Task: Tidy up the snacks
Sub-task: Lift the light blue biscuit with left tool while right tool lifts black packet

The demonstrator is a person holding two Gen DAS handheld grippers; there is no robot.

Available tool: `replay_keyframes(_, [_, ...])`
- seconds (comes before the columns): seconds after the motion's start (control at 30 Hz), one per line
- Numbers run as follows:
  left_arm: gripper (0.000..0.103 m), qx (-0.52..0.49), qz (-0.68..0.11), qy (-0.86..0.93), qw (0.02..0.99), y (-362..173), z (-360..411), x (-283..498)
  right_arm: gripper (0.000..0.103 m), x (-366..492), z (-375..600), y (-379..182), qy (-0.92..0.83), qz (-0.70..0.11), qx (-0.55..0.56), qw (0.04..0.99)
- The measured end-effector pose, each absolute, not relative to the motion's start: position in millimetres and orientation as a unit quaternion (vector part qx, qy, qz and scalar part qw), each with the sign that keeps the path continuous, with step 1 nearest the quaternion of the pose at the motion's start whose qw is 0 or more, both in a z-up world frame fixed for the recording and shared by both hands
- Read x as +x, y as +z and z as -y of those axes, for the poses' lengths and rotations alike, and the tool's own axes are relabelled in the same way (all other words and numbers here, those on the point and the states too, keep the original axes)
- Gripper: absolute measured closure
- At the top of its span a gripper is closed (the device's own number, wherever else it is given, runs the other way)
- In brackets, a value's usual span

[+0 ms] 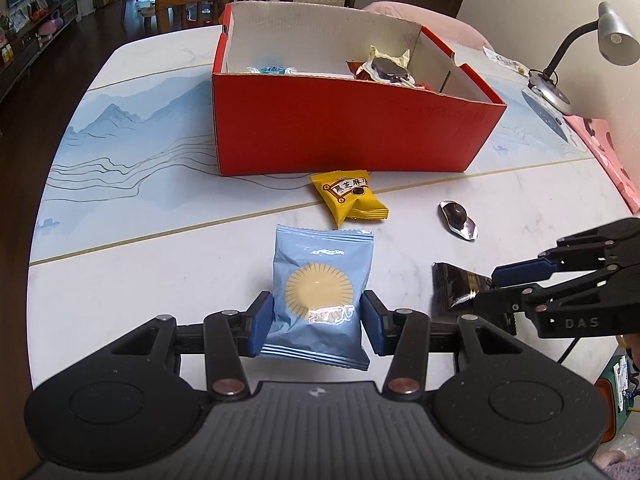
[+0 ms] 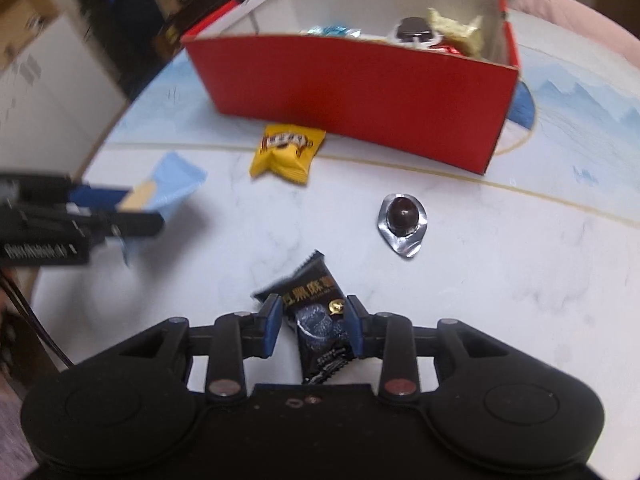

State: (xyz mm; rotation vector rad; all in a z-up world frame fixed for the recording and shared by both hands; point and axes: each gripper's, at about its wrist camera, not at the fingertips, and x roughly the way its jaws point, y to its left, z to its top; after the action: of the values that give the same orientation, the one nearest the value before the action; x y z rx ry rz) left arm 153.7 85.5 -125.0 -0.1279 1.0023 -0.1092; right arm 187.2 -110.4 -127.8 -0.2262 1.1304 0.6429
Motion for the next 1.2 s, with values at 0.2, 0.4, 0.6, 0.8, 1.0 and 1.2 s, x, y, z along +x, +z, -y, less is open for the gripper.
replay_keyframes(0.2, [0.056,-0.065,-0.479,-0.047,0.874,-123,-89,151,0.059,193,101,-126,0.346,-0.521,-0.151,0.766])
replay_keyframes(0.4, [0.056,-0.07,-0.481,-0.04,0.873,-124,-91,151,0.037,199,87,-138,0.346,-0.518,-0.188,0.759])
replay_keyframes(0.6, [0.056,-0.069,-0.481,-0.036,0.873,-124,-91,152,0.04,196,83,-147,0.344,-0.513,-0.213,0.757])
replay_keyframes(0.8, [0.056,-0.072,-0.482,-0.033,0.872,-125,-92,154,0.055,193,82,-149,0.339,-0.507,-0.218,0.762])
replay_keyframes(1.0, [0.056,-0.069,-0.482,-0.037,0.873,-125,-89,154,0.066,191,85,-148,0.33,-0.502,-0.199,0.774])
replay_keyframes(1.2, [0.056,-0.068,-0.479,-0.038,0.874,-122,-88,152,0.067,189,97,-142,0.302,-0.5,-0.157,0.796])
